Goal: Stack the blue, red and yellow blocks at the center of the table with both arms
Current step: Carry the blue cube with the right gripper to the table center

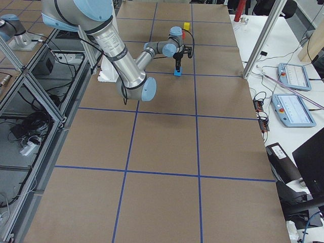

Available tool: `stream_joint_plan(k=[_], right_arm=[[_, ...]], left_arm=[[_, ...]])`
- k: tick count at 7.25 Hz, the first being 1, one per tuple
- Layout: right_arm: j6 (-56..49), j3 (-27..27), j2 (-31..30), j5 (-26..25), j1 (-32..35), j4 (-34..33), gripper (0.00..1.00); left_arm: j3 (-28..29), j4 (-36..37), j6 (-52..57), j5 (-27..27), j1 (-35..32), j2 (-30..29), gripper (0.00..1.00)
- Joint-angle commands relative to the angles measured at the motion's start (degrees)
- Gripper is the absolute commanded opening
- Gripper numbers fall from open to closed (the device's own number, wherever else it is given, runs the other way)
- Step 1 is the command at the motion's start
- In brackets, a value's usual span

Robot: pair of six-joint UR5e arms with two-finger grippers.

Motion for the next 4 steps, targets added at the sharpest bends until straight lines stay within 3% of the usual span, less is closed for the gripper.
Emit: stream_joint_plan(k=[1,3,4], right_arm=[[1.9,0.4,0.5,-1.3,-0.7,0.0,0.99],[0.4,2.7,0.0,2.9,5.2,-2.0,1.0],[-5.5,6.6,-1.7,7.0,10.5,-6.9,1.0]], left_arm=[[0.0,-0.1,0.0,0.0,0.0,0.0,1.0],[-0.1,-1.7,-0.3,-0.1,1.3,-0.5,1.0],[-0.4,-2.3,-1.7,0.1,6.5,-2.4,1.0]])
